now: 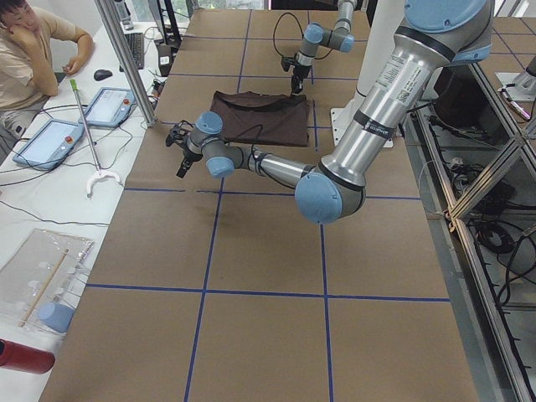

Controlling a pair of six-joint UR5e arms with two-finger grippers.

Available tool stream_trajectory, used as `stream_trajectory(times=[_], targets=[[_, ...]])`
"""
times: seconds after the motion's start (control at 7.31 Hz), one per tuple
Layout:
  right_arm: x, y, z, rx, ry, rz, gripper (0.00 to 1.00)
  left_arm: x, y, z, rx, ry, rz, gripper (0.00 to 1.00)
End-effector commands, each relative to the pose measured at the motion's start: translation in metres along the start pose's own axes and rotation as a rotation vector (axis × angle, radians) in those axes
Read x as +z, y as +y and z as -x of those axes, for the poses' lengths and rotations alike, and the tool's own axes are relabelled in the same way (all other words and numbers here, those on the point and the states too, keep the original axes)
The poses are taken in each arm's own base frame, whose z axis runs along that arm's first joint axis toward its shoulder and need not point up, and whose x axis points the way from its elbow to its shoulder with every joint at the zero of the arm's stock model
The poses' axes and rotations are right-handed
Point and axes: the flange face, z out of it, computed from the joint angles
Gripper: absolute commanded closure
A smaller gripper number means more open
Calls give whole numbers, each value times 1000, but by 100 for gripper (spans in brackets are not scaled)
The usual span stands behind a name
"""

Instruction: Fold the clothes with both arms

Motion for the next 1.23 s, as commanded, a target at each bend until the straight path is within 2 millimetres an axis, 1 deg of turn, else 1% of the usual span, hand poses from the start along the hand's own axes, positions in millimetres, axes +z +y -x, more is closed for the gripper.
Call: stream_trajectory(times=[0.0, 0.14, 0.27, 0.41, 0.55, 0.68, 0.82, 0.96, 1.09], targets=[[6, 26, -22, 96, 45, -2, 100, 0, 0, 0, 0, 0, 0, 0], [9, 35, -22, 104, 54, -12, 100, 1, 2, -3, 2, 3, 3, 0], [7, 35, -19, 110, 46, -17, 1, 2, 3, -3, 3, 3, 4, 0], [-3, 32, -13, 113, 22, -14, 0, 1, 3, -7, 6, 8, 3, 0], [-21, 19, -11, 116, -9, -33, 0, -4, 0, -12, 8, 19, -5, 0], [-42, -5, -14, 146, -47, -43, 0, -13, -2, -22, -59, 45, -12, 0], [-67, -20, -17, 180, -88, -46, 0, -24, 21, -52, -116, 120, 26, 0], [-85, -26, -15, 219, -119, -59, 0, -48, 66, -79, -150, 185, 51, 0], [-88, -28, -16, 234, -123, -60, 0, -79, 117, -106, -254, 241, 87, 0]])
